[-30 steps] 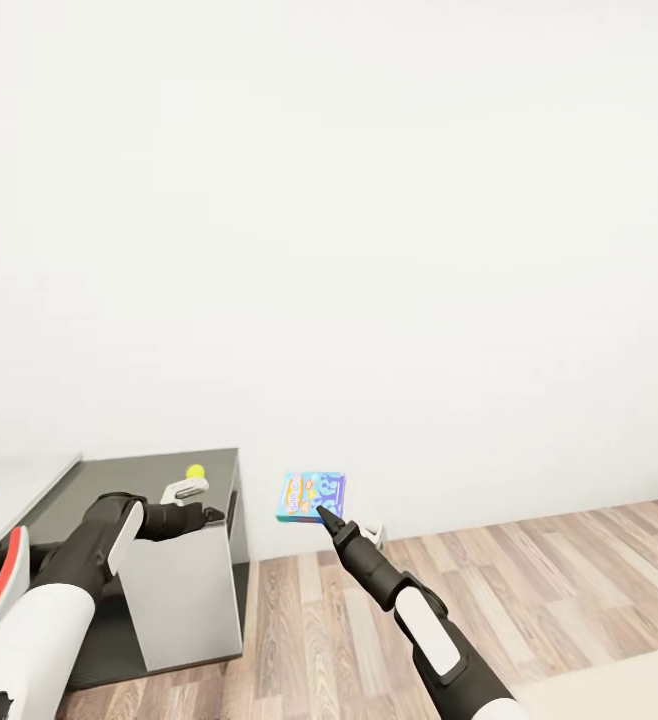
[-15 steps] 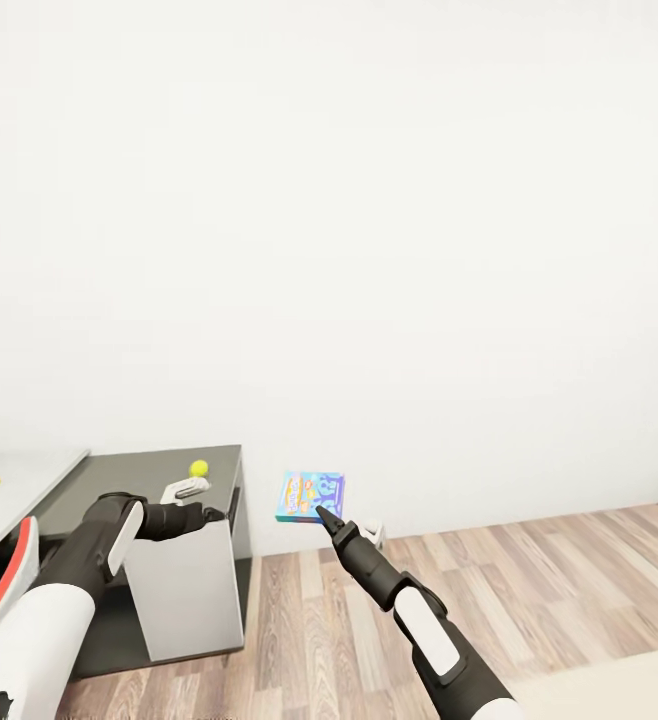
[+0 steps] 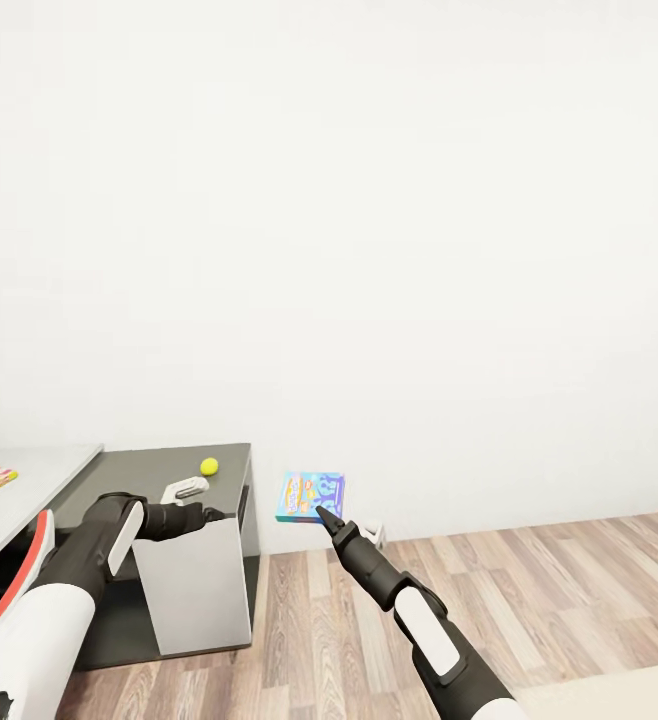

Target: Put all the toys in the child's room - the three board games (two on the bed and one on the table), the two jigsaw puzzles on the table, and the tennis ball on the table - inside the toy box on the table in the child's room.

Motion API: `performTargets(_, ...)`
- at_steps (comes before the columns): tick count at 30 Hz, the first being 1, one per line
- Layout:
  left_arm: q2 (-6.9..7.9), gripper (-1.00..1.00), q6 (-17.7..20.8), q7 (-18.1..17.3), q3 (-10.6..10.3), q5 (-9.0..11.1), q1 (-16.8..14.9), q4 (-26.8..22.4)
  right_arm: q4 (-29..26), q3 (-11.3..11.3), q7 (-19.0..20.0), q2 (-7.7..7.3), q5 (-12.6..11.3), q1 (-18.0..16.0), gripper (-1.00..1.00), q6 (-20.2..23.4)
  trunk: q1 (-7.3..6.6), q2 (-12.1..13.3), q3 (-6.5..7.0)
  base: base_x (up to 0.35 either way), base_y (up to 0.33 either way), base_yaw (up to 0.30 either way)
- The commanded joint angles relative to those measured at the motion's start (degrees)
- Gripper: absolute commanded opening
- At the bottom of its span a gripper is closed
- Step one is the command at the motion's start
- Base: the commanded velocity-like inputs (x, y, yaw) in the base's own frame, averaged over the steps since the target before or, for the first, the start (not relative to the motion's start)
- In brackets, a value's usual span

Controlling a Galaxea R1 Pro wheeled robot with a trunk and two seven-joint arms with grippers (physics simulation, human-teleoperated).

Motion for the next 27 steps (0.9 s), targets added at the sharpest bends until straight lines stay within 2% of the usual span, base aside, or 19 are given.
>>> performTargets(1,0.0,1.0,0.4,0.1,0.1,0.5,0.0,0.0,0.0,0.0,0.0,0.0,-0.6,0.0,-1.0,0.4,0.02,0.0,-0.02,0.0,0.0,0.0)
performTargets(12,-0.09,1.0,0.4,0.1,0.1,0.5,0.0,0.0,0.0,0.0,0.0,0.06,-0.6,0.0,-1.0,0.4,0.02,0.0,0.0,0.0,0.0,0.018)
performTargets(27,-0.09,1.0,0.4,0.1,0.1,0.5,0.0,0.0,0.0,-0.1,0.0,0.0,-0.6,0.0,-1.0,0.5,0.02,0.0,0.51,0.0,0.0,0.248)
